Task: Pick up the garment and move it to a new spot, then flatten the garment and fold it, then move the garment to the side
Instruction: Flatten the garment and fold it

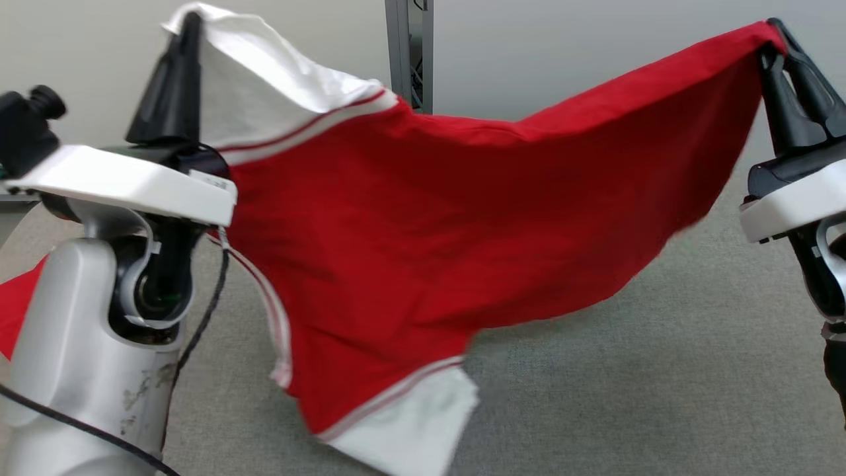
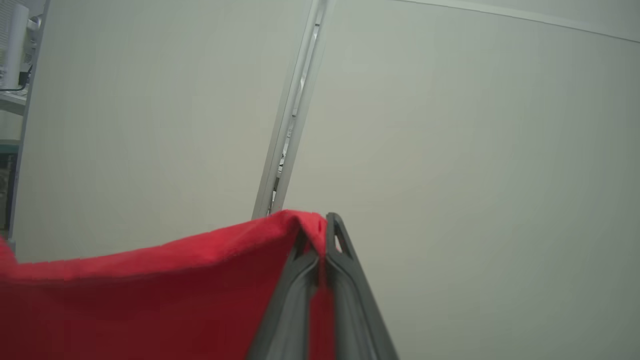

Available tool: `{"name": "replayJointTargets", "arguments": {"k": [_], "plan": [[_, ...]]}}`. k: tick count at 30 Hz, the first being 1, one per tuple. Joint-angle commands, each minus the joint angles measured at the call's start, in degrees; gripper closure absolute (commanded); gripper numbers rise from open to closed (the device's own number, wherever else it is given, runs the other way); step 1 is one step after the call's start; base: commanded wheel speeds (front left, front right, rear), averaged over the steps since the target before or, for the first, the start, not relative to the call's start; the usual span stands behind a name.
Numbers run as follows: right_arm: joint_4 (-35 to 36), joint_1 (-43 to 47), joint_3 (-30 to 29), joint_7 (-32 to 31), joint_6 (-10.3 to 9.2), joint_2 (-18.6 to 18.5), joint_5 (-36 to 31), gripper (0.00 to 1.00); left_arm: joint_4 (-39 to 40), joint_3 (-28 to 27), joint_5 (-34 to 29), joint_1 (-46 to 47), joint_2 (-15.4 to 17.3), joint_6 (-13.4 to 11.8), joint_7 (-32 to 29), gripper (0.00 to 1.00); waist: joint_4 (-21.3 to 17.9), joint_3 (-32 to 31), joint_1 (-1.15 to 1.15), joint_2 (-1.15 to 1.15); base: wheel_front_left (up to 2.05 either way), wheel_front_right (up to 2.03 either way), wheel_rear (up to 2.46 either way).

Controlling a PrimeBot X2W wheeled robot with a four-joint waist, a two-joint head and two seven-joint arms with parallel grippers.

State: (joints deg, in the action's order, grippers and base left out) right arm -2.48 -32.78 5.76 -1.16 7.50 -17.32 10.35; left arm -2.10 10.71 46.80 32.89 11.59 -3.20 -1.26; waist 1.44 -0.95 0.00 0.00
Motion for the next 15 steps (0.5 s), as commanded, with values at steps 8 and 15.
{"name": "replayJointTargets", "arguments": {"k": [8,15], "plan": [[5.53,-1.13,0.78,-6.43,-0.01,-1.36,3.38,1.0,3.54,-3.09,-1.11,1.1,1.4,-2.73,1.92,1.0,-0.01,0.11,0.0,0.0,0.0,0.0,0.0],[7.39,1.51,1.18,-9.02,-0.01,-0.38,3.63,1.0,4.37,-1.77,-1.23,-1.21,1.14,-3.5,0.83,1.0,-0.12,2.15,0.0,0.0,0.0,0.0,0.0]]}}
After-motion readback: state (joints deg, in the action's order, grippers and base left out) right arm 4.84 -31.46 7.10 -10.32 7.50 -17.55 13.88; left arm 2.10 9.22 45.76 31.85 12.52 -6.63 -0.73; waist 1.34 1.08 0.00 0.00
